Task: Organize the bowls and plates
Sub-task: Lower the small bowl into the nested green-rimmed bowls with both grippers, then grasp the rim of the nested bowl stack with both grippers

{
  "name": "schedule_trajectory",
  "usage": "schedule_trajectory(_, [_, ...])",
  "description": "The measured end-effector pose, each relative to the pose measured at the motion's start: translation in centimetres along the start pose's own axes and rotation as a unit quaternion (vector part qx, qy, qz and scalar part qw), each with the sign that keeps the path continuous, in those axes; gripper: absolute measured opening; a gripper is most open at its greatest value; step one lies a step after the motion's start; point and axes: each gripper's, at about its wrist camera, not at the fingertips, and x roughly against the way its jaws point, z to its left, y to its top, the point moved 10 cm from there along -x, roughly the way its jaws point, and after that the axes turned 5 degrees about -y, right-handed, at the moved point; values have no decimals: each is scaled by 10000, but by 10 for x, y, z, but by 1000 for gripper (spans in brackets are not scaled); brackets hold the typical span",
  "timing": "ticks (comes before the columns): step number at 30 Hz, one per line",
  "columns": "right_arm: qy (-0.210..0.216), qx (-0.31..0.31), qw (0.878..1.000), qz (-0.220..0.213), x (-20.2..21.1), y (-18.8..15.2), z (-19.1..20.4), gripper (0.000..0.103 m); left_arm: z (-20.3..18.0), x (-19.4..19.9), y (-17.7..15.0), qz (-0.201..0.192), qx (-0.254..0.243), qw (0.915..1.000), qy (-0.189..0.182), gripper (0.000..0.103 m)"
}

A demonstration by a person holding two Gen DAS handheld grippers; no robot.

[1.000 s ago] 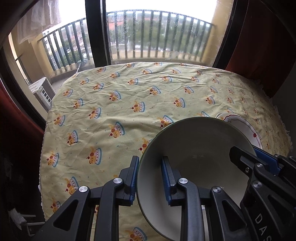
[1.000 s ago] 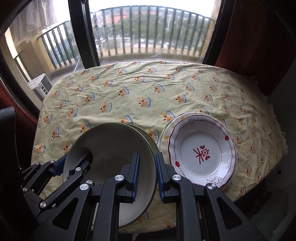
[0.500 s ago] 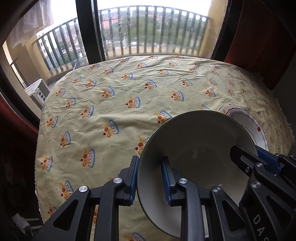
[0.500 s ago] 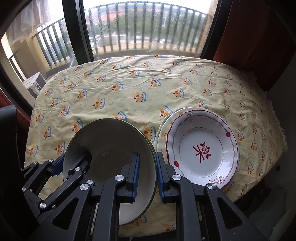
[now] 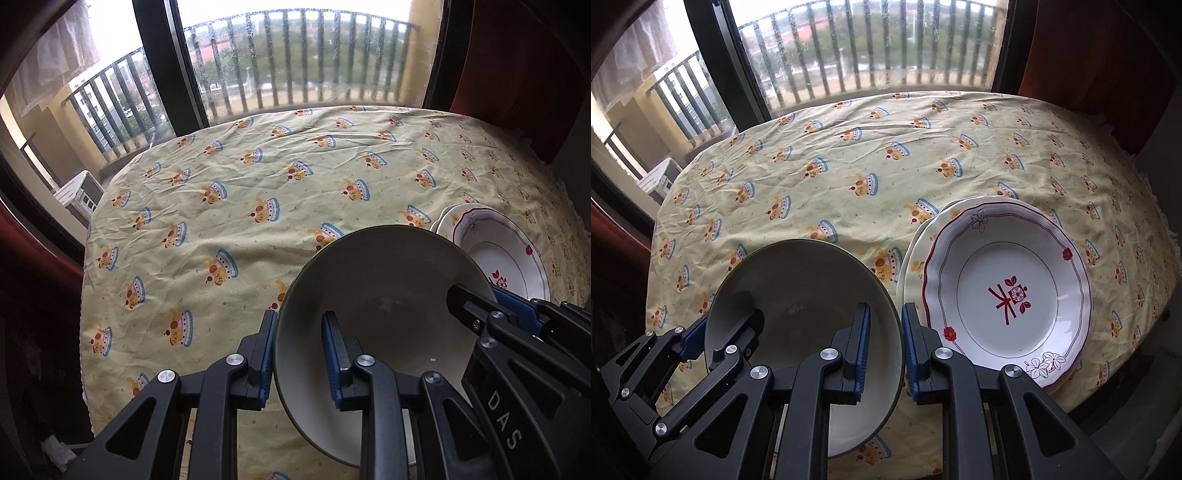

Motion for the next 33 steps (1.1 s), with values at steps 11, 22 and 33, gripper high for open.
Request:
schedule_trajectory(11, [432,-115,9986,290,-16,-4,0,22,0,-7,-3,172,36,9998,3,29])
schedule_trajectory(22, [500,-343,9976,340,-4,-16,-2,38,-4,0,-16,178,143,9976,-650,63])
schedule_trajectory(33, [655,-745,9939,486,-10,-17,-20,68,-4,-8,-19,177,577,9941,-899,85])
